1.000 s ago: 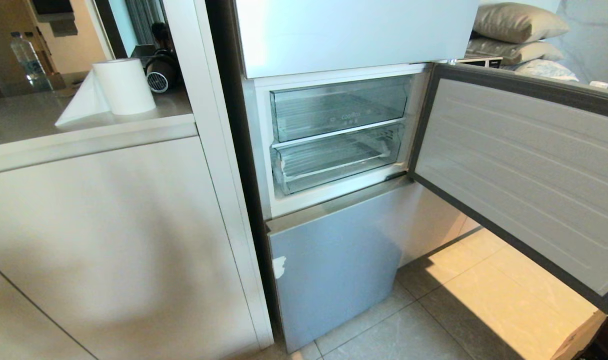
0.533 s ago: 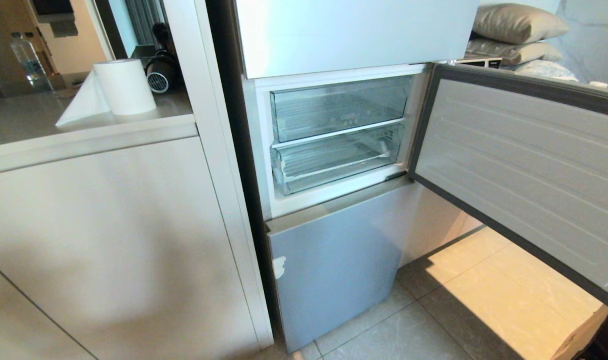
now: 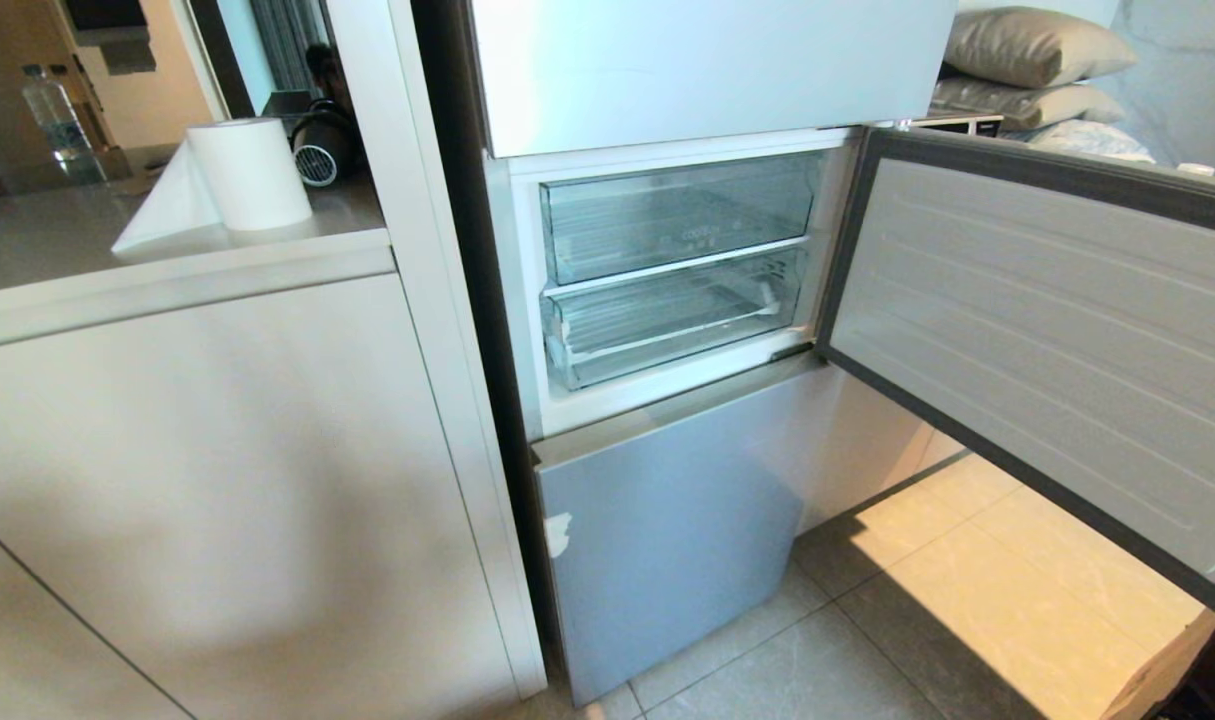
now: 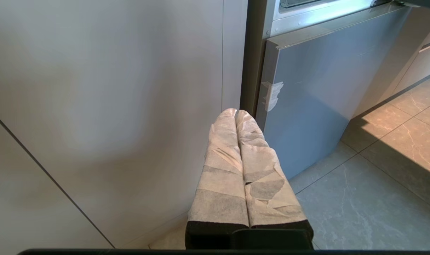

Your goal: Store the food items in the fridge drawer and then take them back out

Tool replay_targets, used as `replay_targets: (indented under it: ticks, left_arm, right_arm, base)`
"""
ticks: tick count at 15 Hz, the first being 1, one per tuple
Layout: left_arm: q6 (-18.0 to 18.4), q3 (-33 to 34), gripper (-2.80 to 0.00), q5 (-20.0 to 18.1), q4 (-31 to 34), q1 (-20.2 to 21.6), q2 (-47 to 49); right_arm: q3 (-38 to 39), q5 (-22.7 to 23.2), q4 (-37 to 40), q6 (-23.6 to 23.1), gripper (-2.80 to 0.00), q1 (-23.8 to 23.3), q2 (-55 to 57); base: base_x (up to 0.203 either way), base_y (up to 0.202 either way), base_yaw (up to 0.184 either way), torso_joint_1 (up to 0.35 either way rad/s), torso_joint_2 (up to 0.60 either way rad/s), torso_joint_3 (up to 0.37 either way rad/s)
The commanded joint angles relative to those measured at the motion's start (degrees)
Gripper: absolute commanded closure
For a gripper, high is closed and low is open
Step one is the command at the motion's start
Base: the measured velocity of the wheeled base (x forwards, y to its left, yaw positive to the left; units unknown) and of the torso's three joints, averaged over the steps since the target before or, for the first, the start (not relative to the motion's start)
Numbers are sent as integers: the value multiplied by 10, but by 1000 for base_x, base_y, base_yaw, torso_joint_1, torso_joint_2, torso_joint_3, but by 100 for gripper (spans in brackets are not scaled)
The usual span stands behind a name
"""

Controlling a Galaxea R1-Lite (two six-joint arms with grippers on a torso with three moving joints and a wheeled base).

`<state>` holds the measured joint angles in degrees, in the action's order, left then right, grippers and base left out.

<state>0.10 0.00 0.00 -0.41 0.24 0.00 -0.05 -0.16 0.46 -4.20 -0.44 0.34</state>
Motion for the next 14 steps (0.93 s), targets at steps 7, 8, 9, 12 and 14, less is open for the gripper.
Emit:
replay_targets:
  ticks: [7, 8, 9, 12, 14]
  left_arm:
    - [0, 1, 0, 0, 0, 0, 0]
    - [0, 1, 0, 0, 0, 0, 0]
    - [0, 0, 0, 0, 0, 0, 0]
    - [0, 1, 0, 0, 0, 0, 0]
    - [0, 0, 0, 0, 0, 0, 0]
  right_arm:
    - [1, 0, 2, -1, 0, 0, -3]
    - [1, 0, 2, 1, 0, 0, -3]
    - [1, 0, 2, 2, 0, 0, -3]
    - [1, 0, 2, 2, 0, 0, -3]
    - [1, 0, 2, 1, 0, 0, -3]
  base:
    - [1, -2, 41, 1, 1, 1]
    - [-2, -11, 183, 3, -1, 2]
    - [-3, -13, 182, 1, 4, 4]
    - [1, -9, 175, 2, 3, 5]
    - [4, -5, 173, 1, 3, 3]
